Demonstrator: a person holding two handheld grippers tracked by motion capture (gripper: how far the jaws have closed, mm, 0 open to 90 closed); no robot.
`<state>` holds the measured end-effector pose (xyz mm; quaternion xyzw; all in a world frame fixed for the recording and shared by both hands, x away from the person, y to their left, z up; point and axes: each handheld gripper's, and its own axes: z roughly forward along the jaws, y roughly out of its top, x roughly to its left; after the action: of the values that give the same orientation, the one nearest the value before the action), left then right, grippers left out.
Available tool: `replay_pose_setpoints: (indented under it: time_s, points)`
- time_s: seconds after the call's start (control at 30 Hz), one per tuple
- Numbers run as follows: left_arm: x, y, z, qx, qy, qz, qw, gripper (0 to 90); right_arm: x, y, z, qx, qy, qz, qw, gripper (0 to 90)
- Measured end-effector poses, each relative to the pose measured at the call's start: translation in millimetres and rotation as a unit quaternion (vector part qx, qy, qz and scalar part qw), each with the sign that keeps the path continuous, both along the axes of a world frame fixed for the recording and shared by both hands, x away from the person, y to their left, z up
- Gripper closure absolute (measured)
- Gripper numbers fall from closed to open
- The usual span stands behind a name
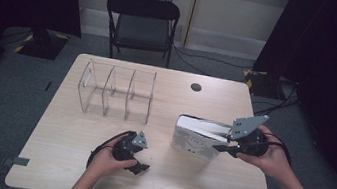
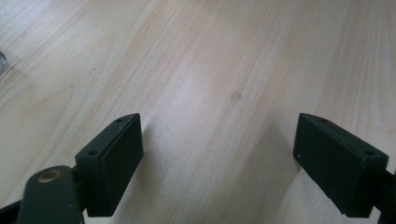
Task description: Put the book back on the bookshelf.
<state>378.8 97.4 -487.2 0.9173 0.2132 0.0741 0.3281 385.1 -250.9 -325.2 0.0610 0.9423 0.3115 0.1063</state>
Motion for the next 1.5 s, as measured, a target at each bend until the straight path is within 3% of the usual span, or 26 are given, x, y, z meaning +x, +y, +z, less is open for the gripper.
replay_pose_setpoints:
  time_s: [0.6, 0.87, 1.3, 1.5]
  points:
    - [0.1, 14.0, -10.9, -0.053, -0.023, -0.016, 0.9982, 10.3, -6.8, -16.1, 2.8, 0.007, 0.033, -0.002, 0.9994, 76.5]
    - [-0.4, 14.4, -13.1, -0.059, -0.024, -0.024, 0.9977, 7.0, -9.6, -22.0, 3.1, 0.009, 0.041, -0.001, 0.9991, 76.5]
    - [0.4, 12.3, -13.5, -0.047, -0.022, -0.026, 0.9983, 0.0, -17.8, -33.7, 2.8, 0.012, 0.047, 0.0, 0.9988, 76.4]
    - [-0.1, 11.4, -13.6, -0.048, -0.022, -0.021, 0.9984, 0.0, -17.5, -28.6, 6.3, -0.016, 0.041, -0.008, 0.999, 75.5]
